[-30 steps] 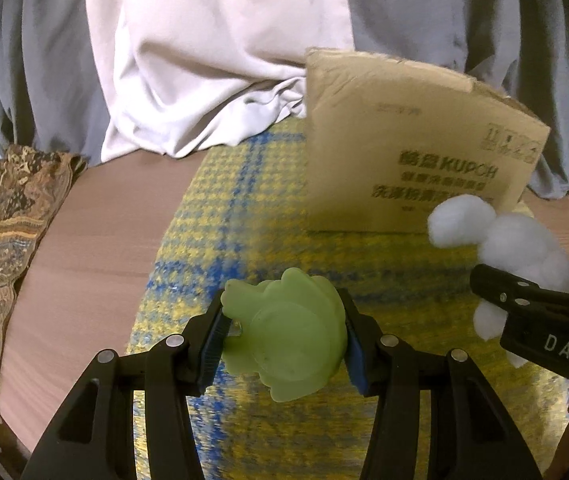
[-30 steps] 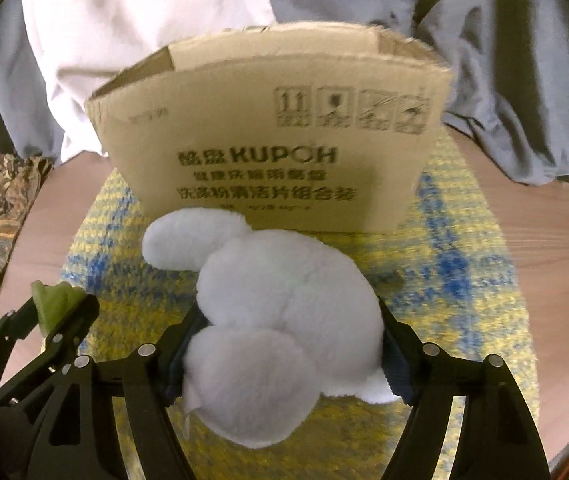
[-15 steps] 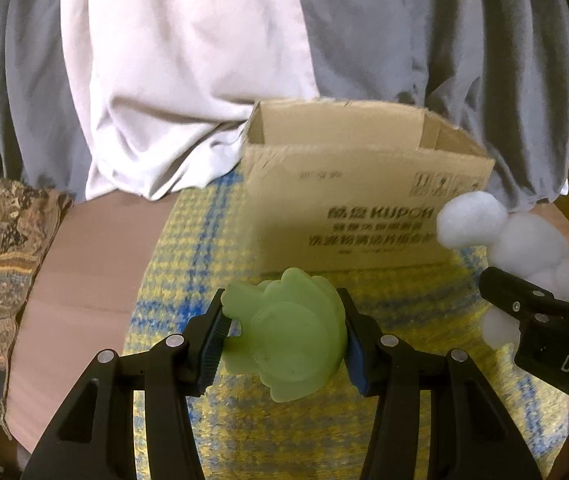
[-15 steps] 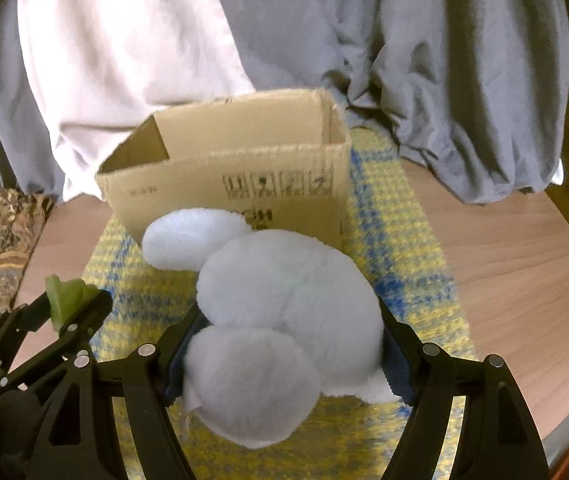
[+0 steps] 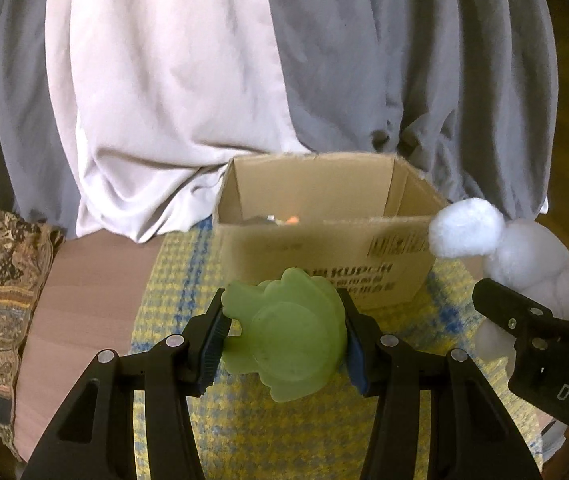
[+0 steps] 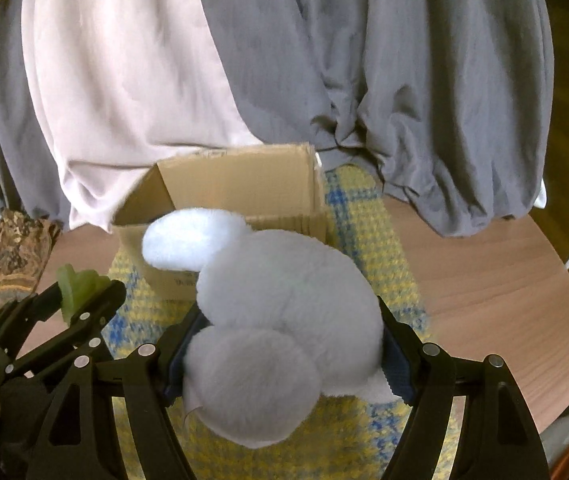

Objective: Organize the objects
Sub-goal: 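Lift the frog and bunny plush and carry both over the box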

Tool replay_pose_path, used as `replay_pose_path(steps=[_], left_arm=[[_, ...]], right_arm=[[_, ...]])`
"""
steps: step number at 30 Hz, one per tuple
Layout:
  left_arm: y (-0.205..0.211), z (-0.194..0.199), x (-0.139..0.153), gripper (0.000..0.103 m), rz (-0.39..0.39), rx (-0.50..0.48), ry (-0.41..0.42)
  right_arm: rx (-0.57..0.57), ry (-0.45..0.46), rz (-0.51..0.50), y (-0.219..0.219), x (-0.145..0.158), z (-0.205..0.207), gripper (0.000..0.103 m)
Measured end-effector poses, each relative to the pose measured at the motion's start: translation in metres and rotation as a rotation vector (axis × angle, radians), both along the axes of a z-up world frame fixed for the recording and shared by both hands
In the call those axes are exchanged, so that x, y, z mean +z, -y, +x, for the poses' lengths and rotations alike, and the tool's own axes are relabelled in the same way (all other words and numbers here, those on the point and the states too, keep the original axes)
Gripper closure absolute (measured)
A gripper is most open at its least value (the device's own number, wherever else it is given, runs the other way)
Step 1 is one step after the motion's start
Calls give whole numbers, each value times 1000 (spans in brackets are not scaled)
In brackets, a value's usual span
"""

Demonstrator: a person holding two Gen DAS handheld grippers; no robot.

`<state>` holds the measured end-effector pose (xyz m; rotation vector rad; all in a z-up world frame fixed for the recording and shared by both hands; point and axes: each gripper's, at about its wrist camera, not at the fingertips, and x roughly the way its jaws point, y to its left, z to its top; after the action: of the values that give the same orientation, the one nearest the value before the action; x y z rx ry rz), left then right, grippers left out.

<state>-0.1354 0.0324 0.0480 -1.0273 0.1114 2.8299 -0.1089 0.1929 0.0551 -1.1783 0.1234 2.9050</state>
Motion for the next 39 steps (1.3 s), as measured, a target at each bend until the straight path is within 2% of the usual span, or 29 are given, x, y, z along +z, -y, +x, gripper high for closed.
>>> replay_pose_path(steps=[8,22,39], left_arm=[[-3,-15,25,53,8,-17,-39],[-6,-47,51,53,14,-41,-64],[-4,-97,59,53,34,-60,-45]], right_arm=[[2,-32,-2,0,21,-7,27],[-10,-72,6,1,56,-33,26],[-8,-39,-30,3,60,-85,26]])
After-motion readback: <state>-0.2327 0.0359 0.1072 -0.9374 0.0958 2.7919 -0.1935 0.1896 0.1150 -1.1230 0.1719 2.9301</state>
